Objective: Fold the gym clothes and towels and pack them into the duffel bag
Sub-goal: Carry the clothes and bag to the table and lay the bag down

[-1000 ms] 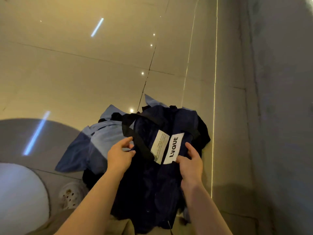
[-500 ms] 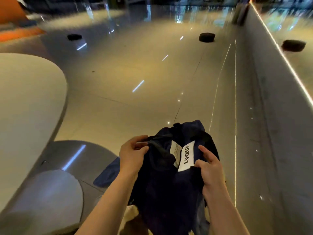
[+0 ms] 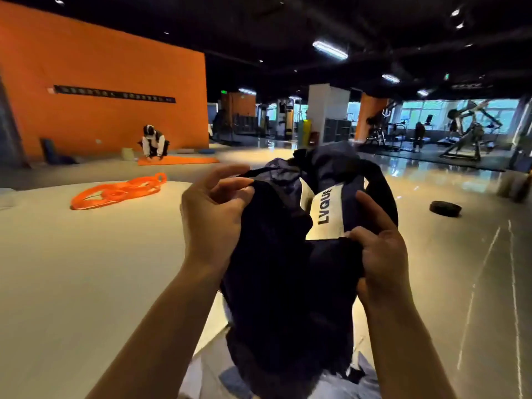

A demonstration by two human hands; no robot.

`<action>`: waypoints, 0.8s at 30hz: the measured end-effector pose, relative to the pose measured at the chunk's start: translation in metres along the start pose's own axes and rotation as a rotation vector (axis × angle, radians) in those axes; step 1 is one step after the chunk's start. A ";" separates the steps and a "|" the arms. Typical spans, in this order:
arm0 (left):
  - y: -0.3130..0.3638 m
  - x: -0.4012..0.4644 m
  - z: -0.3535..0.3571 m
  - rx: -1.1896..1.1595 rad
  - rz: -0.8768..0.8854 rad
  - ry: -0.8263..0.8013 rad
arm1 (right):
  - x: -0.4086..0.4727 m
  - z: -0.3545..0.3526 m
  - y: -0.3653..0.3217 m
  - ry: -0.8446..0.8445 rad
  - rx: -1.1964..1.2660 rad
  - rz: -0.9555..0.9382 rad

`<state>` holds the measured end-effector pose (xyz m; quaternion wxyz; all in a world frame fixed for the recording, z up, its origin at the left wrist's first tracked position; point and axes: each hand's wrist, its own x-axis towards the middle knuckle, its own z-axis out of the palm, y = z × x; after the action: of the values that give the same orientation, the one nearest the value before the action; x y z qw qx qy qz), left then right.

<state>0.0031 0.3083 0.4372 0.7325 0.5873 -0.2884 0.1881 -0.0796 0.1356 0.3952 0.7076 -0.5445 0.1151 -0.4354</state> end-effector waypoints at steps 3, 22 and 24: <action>0.041 -0.001 -0.046 0.009 0.062 0.117 | -0.013 0.042 -0.015 -0.158 0.038 -0.020; -0.032 -0.120 -0.170 1.199 0.102 0.083 | -0.048 0.102 0.093 -0.572 -0.721 0.023; -0.036 -0.123 -0.151 1.333 0.042 -0.217 | -0.052 0.094 0.092 -0.635 -0.714 -0.012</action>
<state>-0.0383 0.4534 0.3092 0.1769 0.9235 -0.1939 0.2799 -0.0053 0.2397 0.3344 0.4737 -0.8604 0.0325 -0.1849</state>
